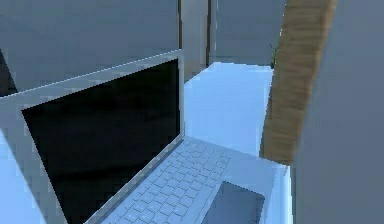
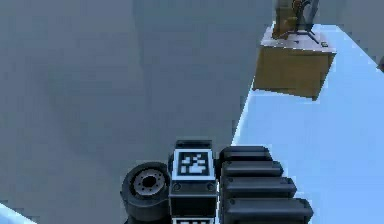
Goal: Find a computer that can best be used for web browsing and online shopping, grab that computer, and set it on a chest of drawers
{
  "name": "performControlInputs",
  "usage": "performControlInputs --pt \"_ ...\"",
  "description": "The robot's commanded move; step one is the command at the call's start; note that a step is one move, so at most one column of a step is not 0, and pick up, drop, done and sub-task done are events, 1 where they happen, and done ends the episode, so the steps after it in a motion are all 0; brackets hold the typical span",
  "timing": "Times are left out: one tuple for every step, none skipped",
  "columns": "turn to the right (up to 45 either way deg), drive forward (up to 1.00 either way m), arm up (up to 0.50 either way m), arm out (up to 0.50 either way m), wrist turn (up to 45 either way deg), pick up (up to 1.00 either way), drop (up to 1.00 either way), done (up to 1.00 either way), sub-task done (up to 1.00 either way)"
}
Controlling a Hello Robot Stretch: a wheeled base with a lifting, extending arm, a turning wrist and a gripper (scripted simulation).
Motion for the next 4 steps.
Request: performControlInputs --pt "0.0 1.0 0.0 0.0 0.0 0.0 0.0 0.0 0.0" --pt "0.0 1.0 0.0 0.0 0.0 0.0 0.0 0.0 0.0" --pt "3.0 0.0 0.0 0.0 0.0 0.0 0.0 0.0 0.0" --pt "0.0 1.0 0.0 0.0 0.0 0.0 0.0 0.0 0.0"
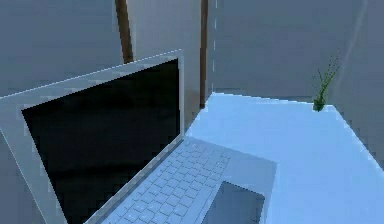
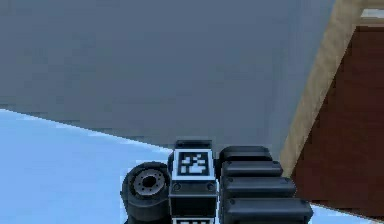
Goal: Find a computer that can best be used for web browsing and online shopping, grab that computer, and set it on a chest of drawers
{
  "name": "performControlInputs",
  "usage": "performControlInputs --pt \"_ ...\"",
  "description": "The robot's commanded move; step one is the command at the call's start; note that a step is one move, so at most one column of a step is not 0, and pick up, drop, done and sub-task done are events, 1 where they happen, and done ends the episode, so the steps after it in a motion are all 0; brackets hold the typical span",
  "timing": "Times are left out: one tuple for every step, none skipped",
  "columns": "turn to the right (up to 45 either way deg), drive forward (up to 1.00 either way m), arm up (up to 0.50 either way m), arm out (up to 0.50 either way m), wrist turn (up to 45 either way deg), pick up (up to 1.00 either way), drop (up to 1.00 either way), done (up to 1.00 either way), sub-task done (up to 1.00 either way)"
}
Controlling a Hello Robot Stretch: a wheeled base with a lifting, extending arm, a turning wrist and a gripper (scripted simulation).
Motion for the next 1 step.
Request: performControlInputs --pt "0.0 1.0 0.0 0.0 0.0 0.0 0.0 0.0 0.0"
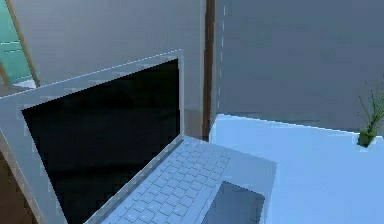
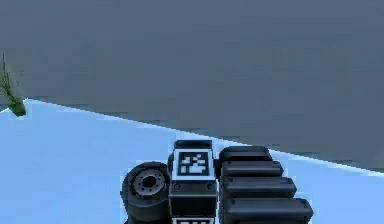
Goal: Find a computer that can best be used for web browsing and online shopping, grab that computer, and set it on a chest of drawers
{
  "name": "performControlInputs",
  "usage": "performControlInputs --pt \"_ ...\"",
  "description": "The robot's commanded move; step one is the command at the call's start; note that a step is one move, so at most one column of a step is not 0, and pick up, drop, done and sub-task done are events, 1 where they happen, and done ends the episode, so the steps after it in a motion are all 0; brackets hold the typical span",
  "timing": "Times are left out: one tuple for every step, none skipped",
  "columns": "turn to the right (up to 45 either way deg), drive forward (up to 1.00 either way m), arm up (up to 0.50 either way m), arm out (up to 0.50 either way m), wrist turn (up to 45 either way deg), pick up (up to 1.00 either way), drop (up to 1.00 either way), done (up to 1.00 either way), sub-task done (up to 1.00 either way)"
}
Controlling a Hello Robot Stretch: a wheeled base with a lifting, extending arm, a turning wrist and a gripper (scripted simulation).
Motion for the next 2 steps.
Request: performControlInputs --pt "0.0 0.45 0.0 0.0 0.0 0.0 0.0 0.0 0.0" --pt "-39.0 0.0 0.0 0.0 0.0 0.0 0.0 0.0 0.0"
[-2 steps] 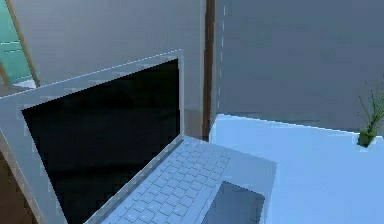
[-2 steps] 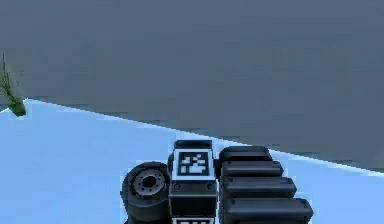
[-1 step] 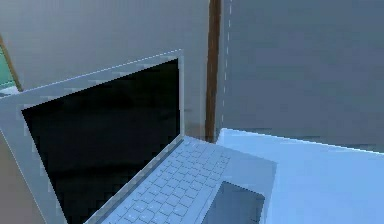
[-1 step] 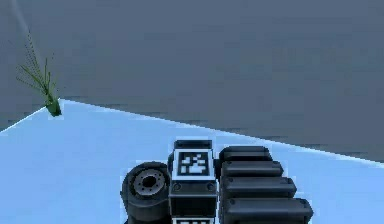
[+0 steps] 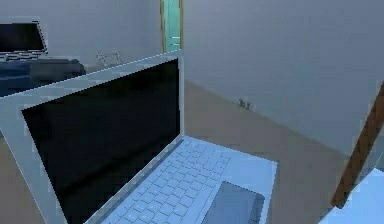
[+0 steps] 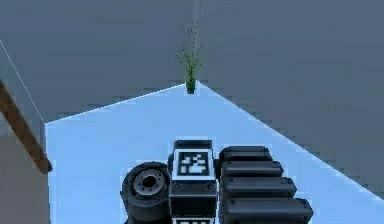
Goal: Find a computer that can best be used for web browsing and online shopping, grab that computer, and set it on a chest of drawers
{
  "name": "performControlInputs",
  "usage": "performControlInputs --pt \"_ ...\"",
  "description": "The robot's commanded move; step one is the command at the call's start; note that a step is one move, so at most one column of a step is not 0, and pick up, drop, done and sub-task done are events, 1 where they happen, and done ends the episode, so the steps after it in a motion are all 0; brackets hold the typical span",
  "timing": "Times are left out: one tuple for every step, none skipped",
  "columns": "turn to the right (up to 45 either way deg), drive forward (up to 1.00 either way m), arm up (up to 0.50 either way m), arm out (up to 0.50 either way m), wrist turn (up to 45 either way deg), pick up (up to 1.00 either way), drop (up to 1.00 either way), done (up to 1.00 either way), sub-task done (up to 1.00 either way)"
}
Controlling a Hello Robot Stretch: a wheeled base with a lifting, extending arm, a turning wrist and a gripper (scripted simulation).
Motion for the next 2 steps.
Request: performControlInputs --pt "0.0 0.75 0.0 0.0 0.0 0.0 0.0 0.0 0.0" --pt "-12.0 0.0 0.0 0.0 0.0 0.0 0.0 0.0 0.0"
